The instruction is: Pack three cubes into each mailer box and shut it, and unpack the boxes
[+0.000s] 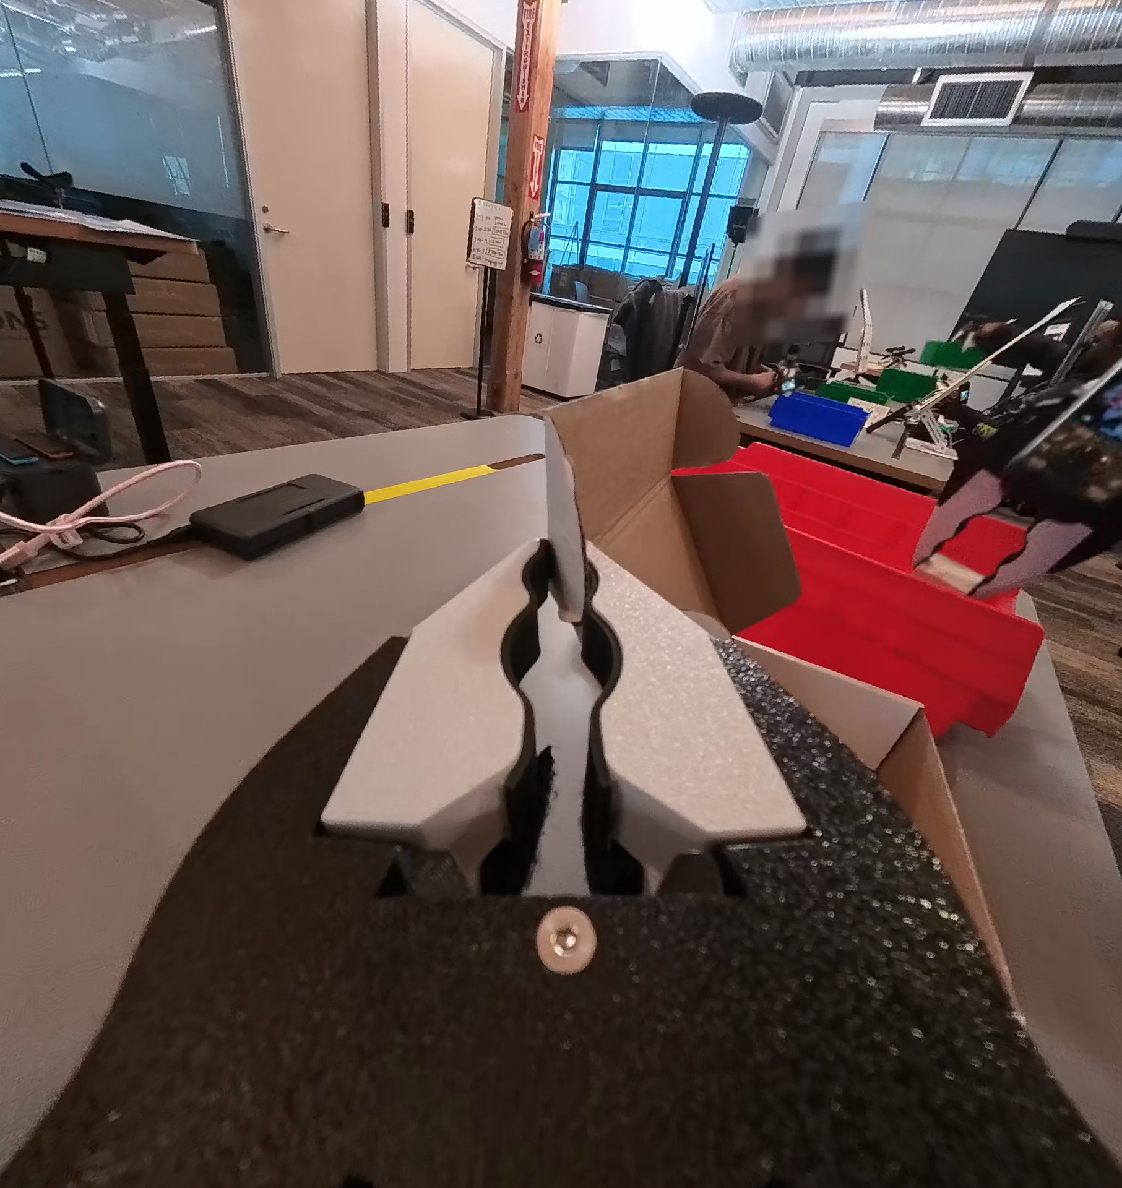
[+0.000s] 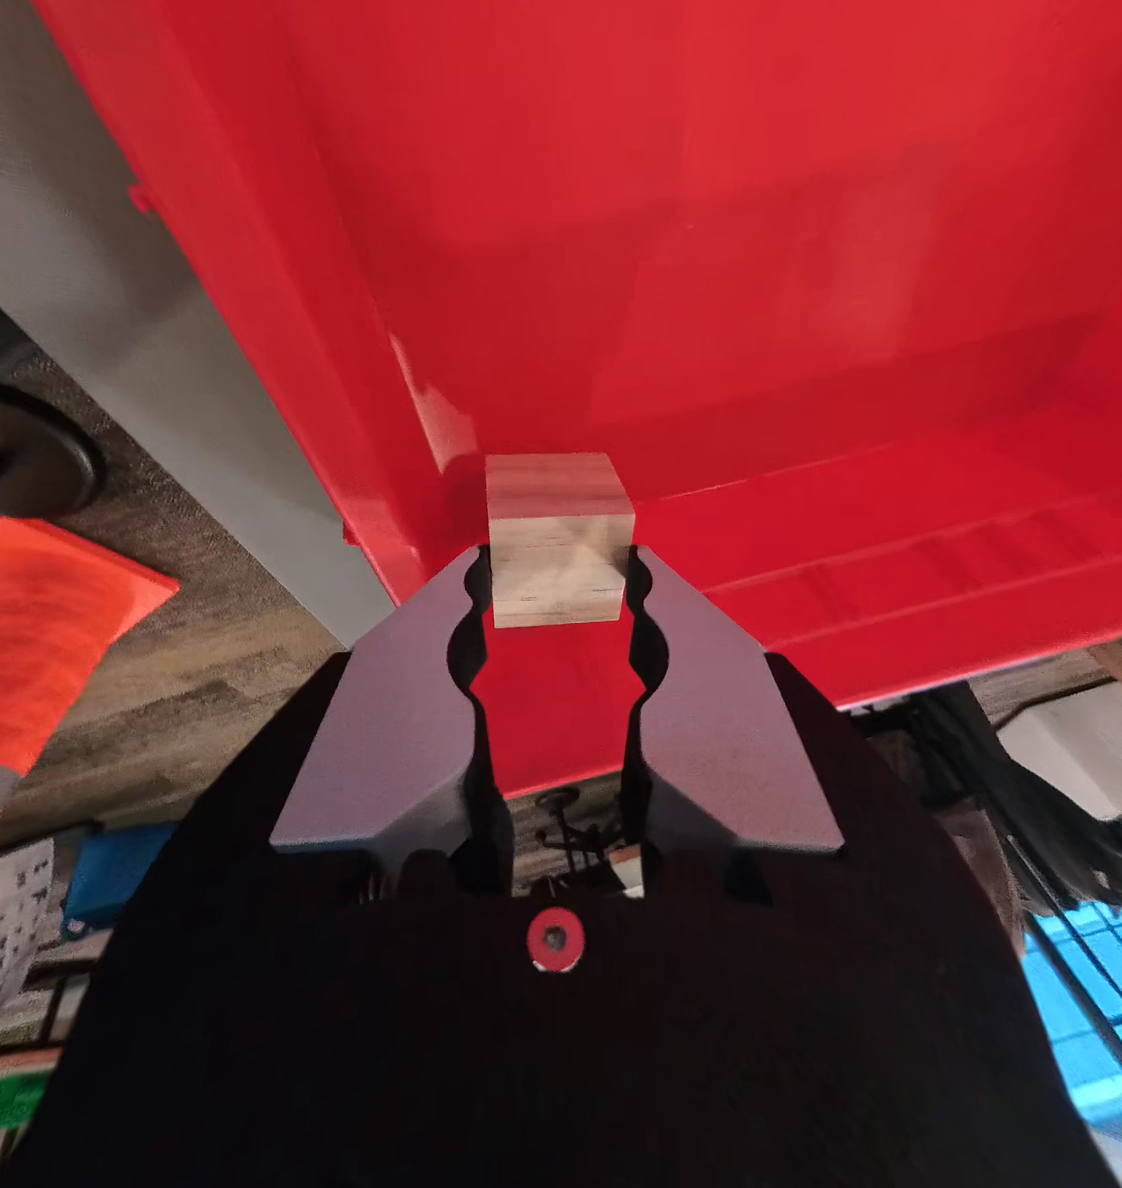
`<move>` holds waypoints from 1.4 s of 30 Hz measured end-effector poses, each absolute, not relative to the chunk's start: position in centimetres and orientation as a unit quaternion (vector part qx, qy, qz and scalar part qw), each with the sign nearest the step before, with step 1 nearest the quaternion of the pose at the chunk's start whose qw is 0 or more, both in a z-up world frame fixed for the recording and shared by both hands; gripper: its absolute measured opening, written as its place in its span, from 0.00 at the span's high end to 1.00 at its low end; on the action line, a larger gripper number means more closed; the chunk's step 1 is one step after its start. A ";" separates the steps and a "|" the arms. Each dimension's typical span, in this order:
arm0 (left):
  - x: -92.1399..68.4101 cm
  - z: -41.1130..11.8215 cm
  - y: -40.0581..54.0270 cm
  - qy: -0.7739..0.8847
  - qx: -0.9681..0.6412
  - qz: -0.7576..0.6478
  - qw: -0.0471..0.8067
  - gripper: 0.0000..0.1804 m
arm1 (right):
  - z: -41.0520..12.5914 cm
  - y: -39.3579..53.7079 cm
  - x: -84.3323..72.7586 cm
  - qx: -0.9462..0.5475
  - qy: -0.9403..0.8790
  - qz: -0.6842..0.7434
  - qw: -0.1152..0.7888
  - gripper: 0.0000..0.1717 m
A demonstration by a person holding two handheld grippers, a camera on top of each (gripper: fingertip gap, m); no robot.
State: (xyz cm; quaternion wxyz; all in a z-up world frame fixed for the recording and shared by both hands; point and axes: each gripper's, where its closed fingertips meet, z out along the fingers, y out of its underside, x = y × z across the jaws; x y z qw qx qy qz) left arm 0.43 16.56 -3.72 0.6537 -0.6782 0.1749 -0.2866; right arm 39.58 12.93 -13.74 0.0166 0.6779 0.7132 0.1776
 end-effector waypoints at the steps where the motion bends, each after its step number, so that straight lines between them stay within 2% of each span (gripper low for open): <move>1: 0.5 -3.7 16.5 0.175 -0.678 -0.290 0.652 0.98 | -14.0 12.9 39.6 0.675 0.716 0.177 0.023 0.76; 11: 0.7 -3.9 16.6 0.178 -0.679 -0.295 0.648 0.98 | -15.9 13.1 39.7 0.637 0.750 0.171 0.055 0.76; 22: 0.8 -4.0 16.5 0.179 -0.680 -0.300 0.644 0.98 | -15.0 13.9 40.0 0.650 0.737 0.181 0.037 0.74; 25: 0.8 -4.1 16.5 0.179 -0.681 -0.301 0.643 0.98 | -11.9 14.3 38.8 0.697 0.698 0.162 -0.006 0.68; 27: 0.9 -4.1 16.5 0.180 -0.681 -0.299 0.644 0.98 | -9.3 14.1 36.8 0.707 0.692 0.141 -0.046 0.68; 32: 0.9 -4.0 16.5 0.183 -0.680 -0.295 0.646 0.98 | -4.1 11.8 25.4 0.597 0.771 0.082 -0.206 0.71; 36: 1.0 -4.0 16.5 0.185 -0.678 -0.295 0.647 0.98 | -6.2 7.6 17.8 0.506 0.839 0.043 -0.195 0.74; 42: 1.1 -3.9 16.3 0.191 -0.676 -0.295 0.648 0.98 | -12.1 8.1 12.1 0.474 0.869 0.051 -0.135 0.72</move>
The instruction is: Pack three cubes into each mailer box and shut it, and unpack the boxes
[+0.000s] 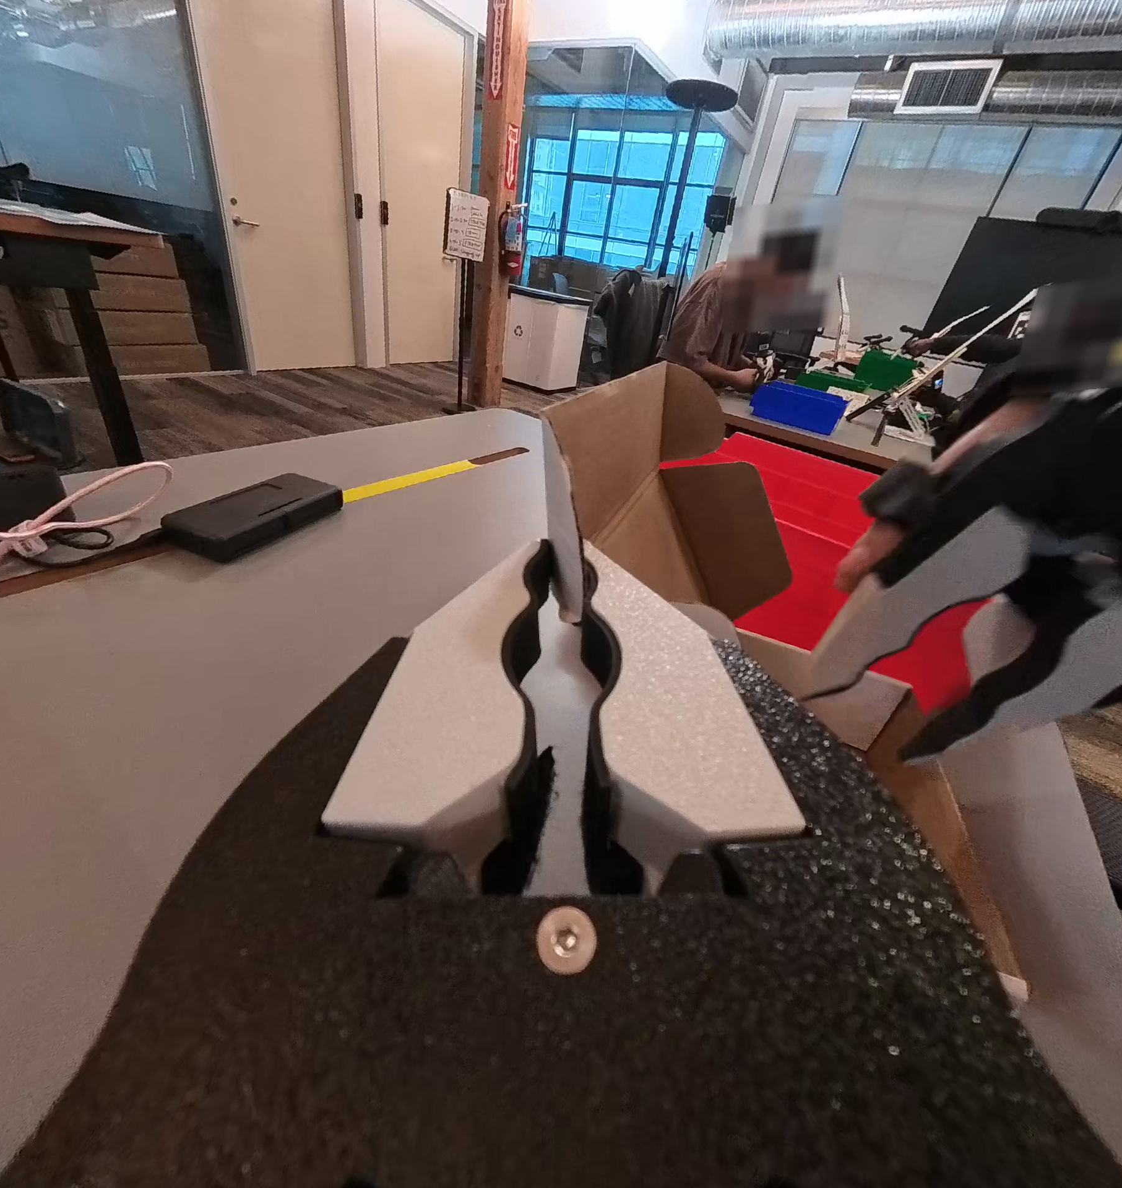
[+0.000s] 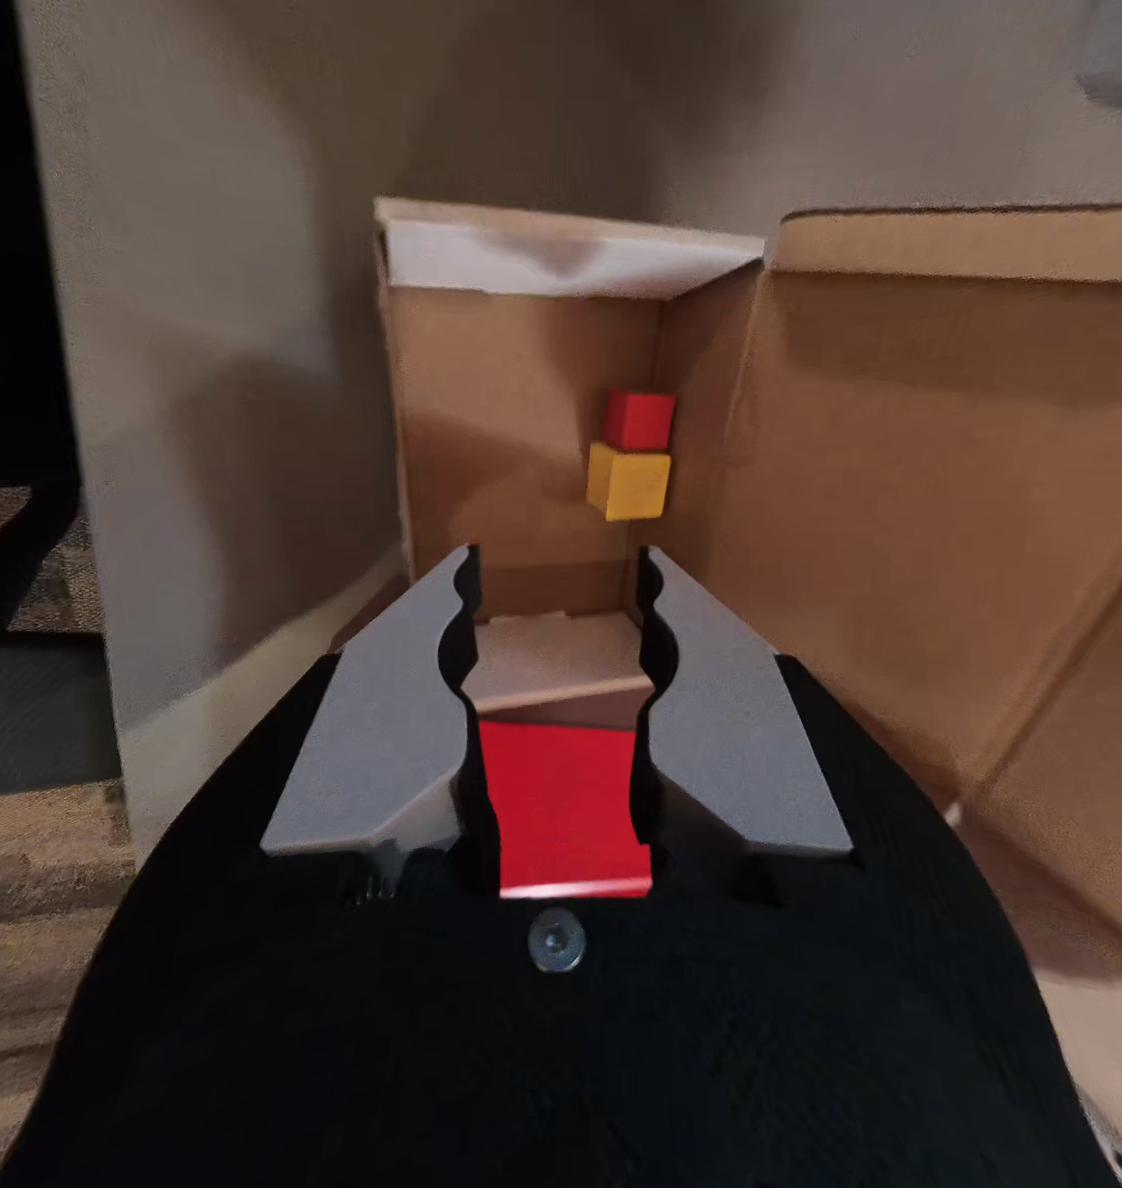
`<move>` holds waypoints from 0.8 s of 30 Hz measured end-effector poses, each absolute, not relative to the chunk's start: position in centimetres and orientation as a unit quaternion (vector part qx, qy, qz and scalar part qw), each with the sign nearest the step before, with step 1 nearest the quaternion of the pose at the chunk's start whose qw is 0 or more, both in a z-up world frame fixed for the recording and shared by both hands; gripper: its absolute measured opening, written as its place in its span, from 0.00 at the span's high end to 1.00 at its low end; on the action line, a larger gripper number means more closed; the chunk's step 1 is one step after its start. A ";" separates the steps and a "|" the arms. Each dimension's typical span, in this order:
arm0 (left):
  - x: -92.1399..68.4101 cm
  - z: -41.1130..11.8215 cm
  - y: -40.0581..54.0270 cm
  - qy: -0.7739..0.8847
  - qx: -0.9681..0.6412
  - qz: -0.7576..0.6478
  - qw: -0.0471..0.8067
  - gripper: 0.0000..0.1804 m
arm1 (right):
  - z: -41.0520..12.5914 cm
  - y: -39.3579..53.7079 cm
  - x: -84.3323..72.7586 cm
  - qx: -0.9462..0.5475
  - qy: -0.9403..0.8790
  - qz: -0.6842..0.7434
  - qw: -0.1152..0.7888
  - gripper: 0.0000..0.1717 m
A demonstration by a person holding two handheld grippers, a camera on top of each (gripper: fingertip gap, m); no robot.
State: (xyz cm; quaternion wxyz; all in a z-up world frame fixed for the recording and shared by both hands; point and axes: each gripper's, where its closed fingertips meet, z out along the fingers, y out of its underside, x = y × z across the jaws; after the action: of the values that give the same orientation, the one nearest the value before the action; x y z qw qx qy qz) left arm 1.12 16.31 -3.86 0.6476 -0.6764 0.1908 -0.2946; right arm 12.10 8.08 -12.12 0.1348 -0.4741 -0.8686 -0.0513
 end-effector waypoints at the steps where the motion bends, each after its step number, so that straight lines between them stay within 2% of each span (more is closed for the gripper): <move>1: 1.1 -3.8 16.3 0.191 -0.676 -0.294 0.648 0.98 | -13.0 8.5 11.5 -0.475 -0.869 -0.051 0.129 0.71; 7: 0.9 -4.1 16.5 0.183 -0.683 -0.288 0.646 0.98 | -16.4 10.7 10.5 -0.491 -0.863 -0.063 0.100 0.71; 12: 0.8 -4.3 16.6 0.182 -0.686 -0.291 0.641 0.98 | -16.7 10.5 10.6 -0.478 -0.870 -0.071 0.096 0.72; 16: 0.9 -4.3 16.6 0.183 -0.686 -0.288 0.643 0.98 | -16.2 8.5 11.3 -0.482 -0.874 -0.030 0.049 0.80; 20: 0.9 -4.2 16.6 0.183 -0.686 -0.288 0.643 0.98 | -16.3 9.0 10.6 -0.459 -0.883 -0.048 0.085 0.75; 24: 0.9 -4.2 16.5 0.184 -0.685 -0.289 0.643 0.98 | -17.3 8.4 11.3 -0.432 -0.898 -0.055 0.059 0.76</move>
State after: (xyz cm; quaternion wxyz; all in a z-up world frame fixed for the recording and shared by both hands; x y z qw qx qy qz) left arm 0.90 16.54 -4.19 0.6429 -0.6851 0.1838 -0.2890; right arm 11.32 8.42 -17.31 0.0591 -0.4320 -0.8983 -0.0545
